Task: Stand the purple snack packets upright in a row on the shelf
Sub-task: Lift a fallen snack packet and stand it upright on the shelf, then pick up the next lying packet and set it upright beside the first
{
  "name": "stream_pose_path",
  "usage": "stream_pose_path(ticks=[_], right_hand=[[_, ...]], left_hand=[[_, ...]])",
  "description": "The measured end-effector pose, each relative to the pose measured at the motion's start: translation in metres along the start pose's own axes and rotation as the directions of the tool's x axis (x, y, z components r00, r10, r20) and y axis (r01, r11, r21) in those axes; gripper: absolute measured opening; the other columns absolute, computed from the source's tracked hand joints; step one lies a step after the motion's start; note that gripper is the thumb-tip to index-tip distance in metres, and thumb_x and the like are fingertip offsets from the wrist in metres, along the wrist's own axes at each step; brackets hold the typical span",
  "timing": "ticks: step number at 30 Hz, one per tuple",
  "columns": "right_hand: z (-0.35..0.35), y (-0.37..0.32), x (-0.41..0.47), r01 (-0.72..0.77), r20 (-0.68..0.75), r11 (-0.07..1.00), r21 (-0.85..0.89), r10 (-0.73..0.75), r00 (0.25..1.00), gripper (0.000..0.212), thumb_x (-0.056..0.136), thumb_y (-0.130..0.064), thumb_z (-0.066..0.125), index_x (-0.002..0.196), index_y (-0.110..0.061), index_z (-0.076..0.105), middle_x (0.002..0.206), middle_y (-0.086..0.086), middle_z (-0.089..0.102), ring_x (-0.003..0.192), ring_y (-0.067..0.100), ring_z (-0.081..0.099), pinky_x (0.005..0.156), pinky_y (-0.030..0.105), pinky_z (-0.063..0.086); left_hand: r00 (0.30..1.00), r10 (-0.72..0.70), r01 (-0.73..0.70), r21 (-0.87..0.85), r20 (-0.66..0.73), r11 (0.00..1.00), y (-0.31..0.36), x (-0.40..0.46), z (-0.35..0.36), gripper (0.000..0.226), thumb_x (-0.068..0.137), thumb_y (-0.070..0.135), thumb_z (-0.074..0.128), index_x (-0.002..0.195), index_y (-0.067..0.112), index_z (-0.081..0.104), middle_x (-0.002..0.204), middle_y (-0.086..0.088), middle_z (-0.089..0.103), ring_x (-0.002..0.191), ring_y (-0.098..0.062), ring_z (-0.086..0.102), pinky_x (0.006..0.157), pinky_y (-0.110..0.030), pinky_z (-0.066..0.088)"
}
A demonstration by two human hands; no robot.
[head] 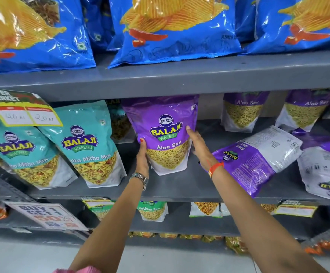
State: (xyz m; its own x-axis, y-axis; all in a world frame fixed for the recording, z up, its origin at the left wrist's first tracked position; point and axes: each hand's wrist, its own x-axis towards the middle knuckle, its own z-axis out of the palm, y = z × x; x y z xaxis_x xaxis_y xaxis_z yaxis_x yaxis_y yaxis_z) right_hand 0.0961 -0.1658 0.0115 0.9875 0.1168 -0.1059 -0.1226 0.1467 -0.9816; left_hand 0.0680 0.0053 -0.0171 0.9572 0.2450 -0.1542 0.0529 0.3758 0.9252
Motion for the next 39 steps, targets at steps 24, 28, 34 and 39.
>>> stream_pose_path(ticks=[24,28,34,39], right_hand=[[-0.022,0.028,-0.066,0.058,0.055,0.991,-0.120,-0.052,0.997,0.023,0.084,-0.011,0.061,0.103,-0.020,0.051,0.102,-0.002,0.065,0.087,0.000,0.065,0.076,0.018,0.051],[-0.063,0.021,-0.065,0.139,-0.060,0.924,-0.357,-0.171,0.983,0.052,0.076,0.007,0.063,0.123,-0.009,0.046,0.115,0.009,0.057,0.105,0.014,0.053,0.090,0.018,0.044],[-0.114,0.008,-0.046,0.209,-0.042,0.680,-0.703,-0.333,0.942,0.033,0.079,0.009,0.048,0.104,-0.006,0.065,0.111,0.015,0.069,0.105,0.028,0.062,0.090,0.027,0.048],[-0.136,0.000,-0.026,0.163,0.085,0.314,-0.935,-0.249,0.965,0.031,0.084,-0.002,0.046,0.100,-0.016,0.068,0.108,0.014,0.071,0.106,0.033,0.061,0.094,0.043,0.046]], left_hand=[[0.915,0.228,-0.222,0.056,-0.332,0.973,-0.026,-0.072,0.000,0.044,0.092,0.027,0.040,0.129,0.003,0.039,0.134,-0.014,0.045,0.119,-0.024,0.048,0.100,-0.031,0.042],[0.692,0.424,-0.312,0.287,-0.585,0.906,-0.071,-0.120,0.025,0.038,0.086,0.005,0.049,0.122,-0.004,0.043,0.129,-0.019,0.036,0.111,-0.024,0.042,0.086,-0.001,0.033],[0.890,-0.321,0.402,0.224,-0.325,0.888,-0.141,-0.161,0.093,0.032,0.081,-0.009,0.041,0.066,0.018,0.045,0.083,-0.011,0.050,0.068,-0.021,0.048,0.063,-0.017,0.043],[0.679,-0.710,0.705,0.104,0.185,0.702,-0.153,-0.175,0.150,0.023,0.090,0.011,0.040,0.075,0.021,0.055,0.074,0.004,0.063,0.066,-0.014,0.059,0.058,-0.024,0.043]])
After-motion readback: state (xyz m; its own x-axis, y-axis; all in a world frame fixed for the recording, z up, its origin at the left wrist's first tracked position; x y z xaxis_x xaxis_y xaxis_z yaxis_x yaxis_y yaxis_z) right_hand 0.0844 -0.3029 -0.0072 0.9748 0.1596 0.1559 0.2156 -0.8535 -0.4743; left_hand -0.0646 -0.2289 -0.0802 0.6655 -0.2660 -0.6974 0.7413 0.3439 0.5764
